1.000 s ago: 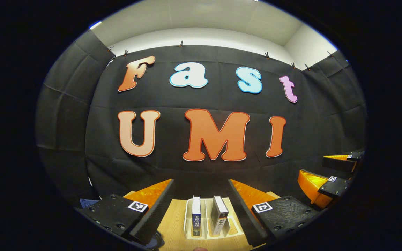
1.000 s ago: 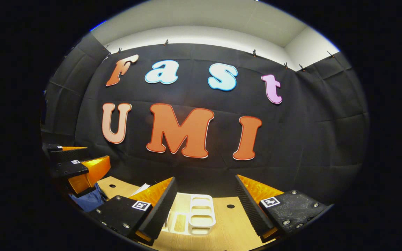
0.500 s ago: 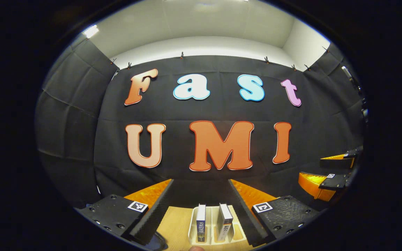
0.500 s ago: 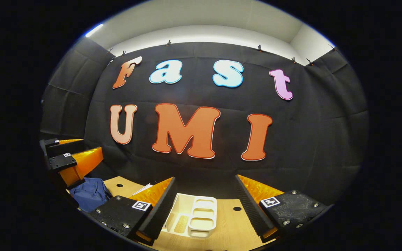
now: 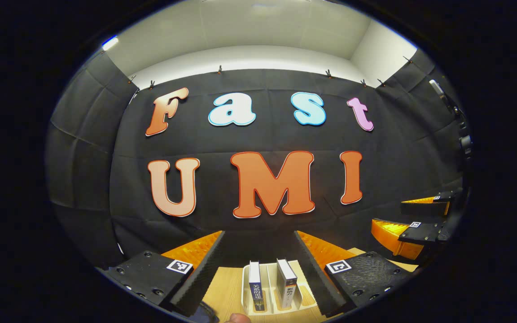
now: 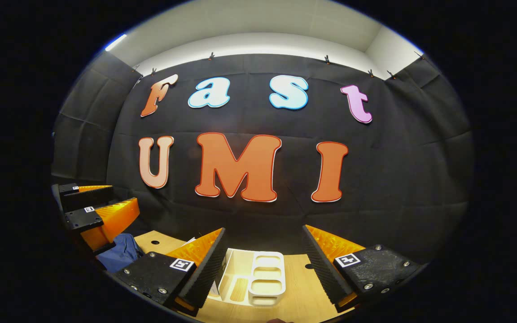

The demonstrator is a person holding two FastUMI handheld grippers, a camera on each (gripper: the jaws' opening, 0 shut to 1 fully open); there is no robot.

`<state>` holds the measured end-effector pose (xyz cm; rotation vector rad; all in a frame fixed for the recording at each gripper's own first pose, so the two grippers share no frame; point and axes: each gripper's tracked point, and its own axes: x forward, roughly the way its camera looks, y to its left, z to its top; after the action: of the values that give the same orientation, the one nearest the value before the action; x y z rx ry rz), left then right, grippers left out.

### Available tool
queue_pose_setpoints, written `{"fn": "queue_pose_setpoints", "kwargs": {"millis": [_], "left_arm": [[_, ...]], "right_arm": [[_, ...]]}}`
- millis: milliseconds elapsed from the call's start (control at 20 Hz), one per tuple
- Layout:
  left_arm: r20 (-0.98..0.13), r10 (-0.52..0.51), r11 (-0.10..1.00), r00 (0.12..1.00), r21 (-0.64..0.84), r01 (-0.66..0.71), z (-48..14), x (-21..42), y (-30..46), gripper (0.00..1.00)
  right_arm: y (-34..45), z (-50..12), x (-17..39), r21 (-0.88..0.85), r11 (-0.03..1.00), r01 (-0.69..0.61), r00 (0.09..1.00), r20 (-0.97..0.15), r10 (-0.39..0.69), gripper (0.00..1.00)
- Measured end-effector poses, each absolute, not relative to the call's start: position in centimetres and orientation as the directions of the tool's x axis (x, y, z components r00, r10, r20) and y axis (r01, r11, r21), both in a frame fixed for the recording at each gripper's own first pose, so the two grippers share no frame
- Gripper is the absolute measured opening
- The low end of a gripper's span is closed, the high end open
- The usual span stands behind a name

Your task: Open the schoolbag, grab two books from the bookshelf and put them into the schoolbag.

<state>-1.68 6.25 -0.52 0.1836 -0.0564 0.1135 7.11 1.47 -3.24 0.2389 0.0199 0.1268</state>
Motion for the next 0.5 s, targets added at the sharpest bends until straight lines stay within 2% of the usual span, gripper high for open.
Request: {"fn": "queue_pose_setpoints", "kwargs": {"millis": [350,450,500], "left_arm": [[0.076,0.036,0.984,0.996,0.17,-0.048,2.2,-1.7,11.4,0.93],[0.108,0.041,0.979,0.993,0.194,-0.062,3.9,-1.5,13.0,0.92],[0.112,0.038,0.979,0.993,0.197,-0.06,3.8,-1.5,13.3,0.92]], "right_arm": [[3.5,-2.3,7.4,0.233,0.971,-0.06,0.997,-0.034,0.07,0.98],[3.6,-1.4,7.4,0.227,0.973,-0.045,0.998,-0.026,0.053,1.0],[3.7,-0.8,7.5,0.232,0.972,-0.044,0.999,-0.016,0.049,0.98]]}}
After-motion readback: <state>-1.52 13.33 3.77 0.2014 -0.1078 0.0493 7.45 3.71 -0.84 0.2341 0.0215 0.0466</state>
